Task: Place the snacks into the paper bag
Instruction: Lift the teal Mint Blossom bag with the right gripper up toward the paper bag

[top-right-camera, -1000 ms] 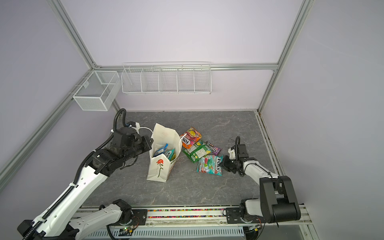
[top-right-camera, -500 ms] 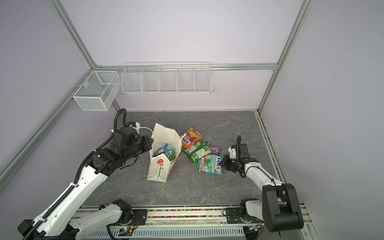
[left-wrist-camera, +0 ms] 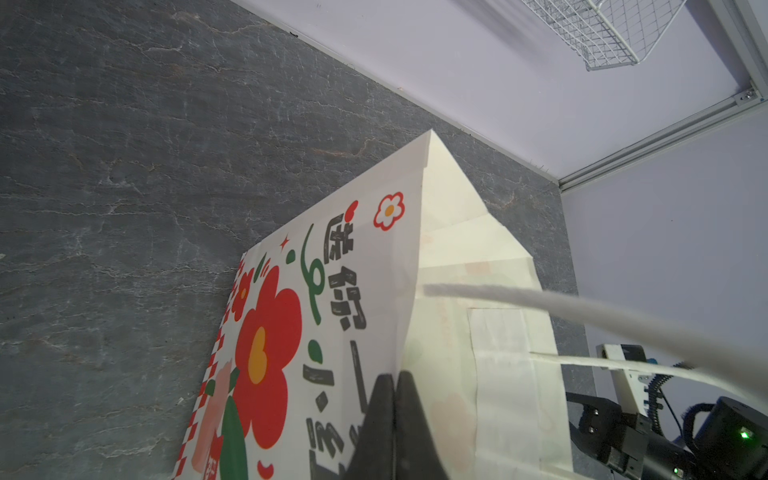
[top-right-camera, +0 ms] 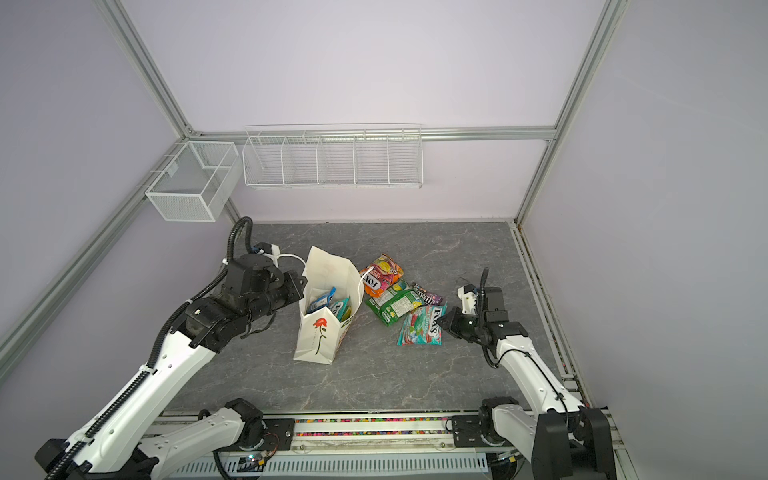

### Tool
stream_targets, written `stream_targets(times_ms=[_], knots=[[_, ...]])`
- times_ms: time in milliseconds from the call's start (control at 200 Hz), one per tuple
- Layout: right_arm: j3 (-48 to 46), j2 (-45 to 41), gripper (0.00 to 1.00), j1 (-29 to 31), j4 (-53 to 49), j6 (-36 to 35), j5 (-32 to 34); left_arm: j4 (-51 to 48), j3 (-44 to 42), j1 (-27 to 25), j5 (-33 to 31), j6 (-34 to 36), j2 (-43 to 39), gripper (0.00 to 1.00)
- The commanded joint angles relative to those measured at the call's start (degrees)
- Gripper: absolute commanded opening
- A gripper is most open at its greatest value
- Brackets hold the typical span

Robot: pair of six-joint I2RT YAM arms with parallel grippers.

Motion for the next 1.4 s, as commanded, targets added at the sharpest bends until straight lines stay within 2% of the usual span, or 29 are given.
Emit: stream_targets(times_ms=[0, 445, 1395], knots=[[2.2, -2.4, 0.07, -0.2, 0.0, 0.1, -2.5, 1.4, -0.7, -0.3, 0.1, -0.6, -0.8, 0.0], [4.8, -6.9, 0.06, 0.4, 1.3, 2.3, -7.3, 1.6, -0.8, -0.3, 0.1, -0.7, -0.8, 0.0], [16.8, -10.9, 0.07, 3.4, -0.8, 5.8, -8.4, 1.7, -0.3, -0.3, 0.2, -0.4, -0.8, 0.0]])
